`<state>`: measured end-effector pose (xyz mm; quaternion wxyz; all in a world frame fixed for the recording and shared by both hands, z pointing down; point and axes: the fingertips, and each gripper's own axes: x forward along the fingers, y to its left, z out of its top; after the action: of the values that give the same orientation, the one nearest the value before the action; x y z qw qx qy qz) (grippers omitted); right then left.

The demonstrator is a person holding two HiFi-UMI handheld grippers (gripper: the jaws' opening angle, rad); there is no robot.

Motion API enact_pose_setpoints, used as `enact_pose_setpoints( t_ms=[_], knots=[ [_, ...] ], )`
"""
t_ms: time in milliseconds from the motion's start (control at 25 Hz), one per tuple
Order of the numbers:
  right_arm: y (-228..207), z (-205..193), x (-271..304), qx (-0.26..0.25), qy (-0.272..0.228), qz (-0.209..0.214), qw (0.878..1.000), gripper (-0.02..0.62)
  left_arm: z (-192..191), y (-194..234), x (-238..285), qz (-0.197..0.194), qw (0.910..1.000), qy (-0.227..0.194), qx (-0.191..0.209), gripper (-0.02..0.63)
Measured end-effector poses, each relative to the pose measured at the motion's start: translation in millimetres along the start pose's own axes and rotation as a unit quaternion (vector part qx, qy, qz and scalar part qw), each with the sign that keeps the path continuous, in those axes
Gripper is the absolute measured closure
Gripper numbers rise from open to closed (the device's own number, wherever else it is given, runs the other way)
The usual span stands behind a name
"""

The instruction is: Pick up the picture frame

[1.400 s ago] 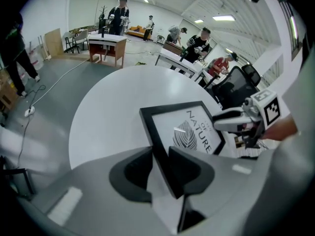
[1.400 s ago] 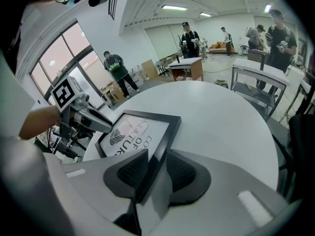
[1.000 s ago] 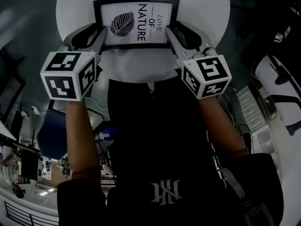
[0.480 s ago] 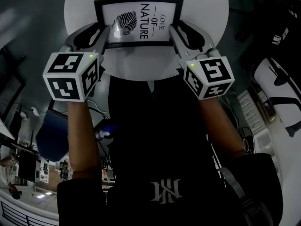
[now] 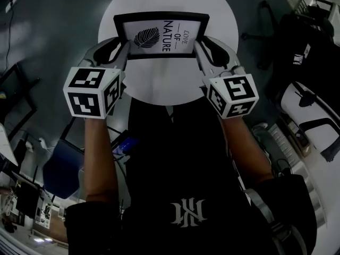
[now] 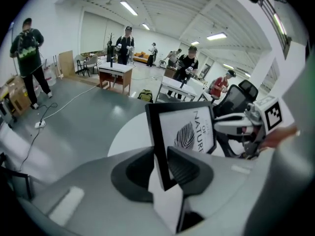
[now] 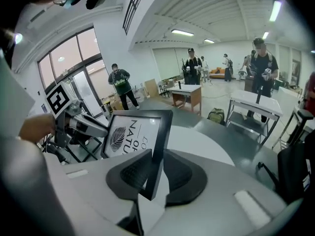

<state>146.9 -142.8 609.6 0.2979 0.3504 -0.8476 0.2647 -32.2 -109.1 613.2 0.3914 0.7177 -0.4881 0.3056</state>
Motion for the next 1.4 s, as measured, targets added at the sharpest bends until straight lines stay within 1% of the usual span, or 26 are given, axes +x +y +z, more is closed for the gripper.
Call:
enact_pose_setpoints(
  t_ms=[160, 400, 640, 840, 1080, 1240, 1400],
  knots=[
    [-22, 37, -8, -0.017, -0.033, -0.012, 0.999, 0.532, 46, -6, -1, 0.004, 0.9993, -0.034, 0.017, 0.522],
    [-16, 101, -42, -0.049, -0.091, -0.022, 0.994, 0.543, 103, -13, -50, 0.023, 0.9946, -0.094, 0.038, 0.52],
    [-10, 159, -80, -0.071, -0.148, -0.033, 0.986, 0.543, 144, -28, -99, 0.034, 0.9886, -0.133, 0.061, 0.52],
    [1, 193, -113, -0.083, -0.185, -0.041, 0.978, 0.543, 169, -40, -138, 0.038, 0.9826, -0.167, 0.072, 0.52],
    [7, 238, -153, -0.1, -0.234, -0.046, 0.966, 0.543, 209, -58, -183, 0.048, 0.9708, -0.218, 0.088, 0.522],
    [12, 261, -180, -0.104, -0.263, -0.05, 0.958, 0.543, 227, -69, -208, 0.053, 0.9635, -0.244, 0.097, 0.522],
    [19, 291, -205, -0.116, -0.299, -0.054, 0.946, 0.543, 250, -78, -239, 0.058, 0.9523, -0.278, 0.111, 0.523]
  ],
)
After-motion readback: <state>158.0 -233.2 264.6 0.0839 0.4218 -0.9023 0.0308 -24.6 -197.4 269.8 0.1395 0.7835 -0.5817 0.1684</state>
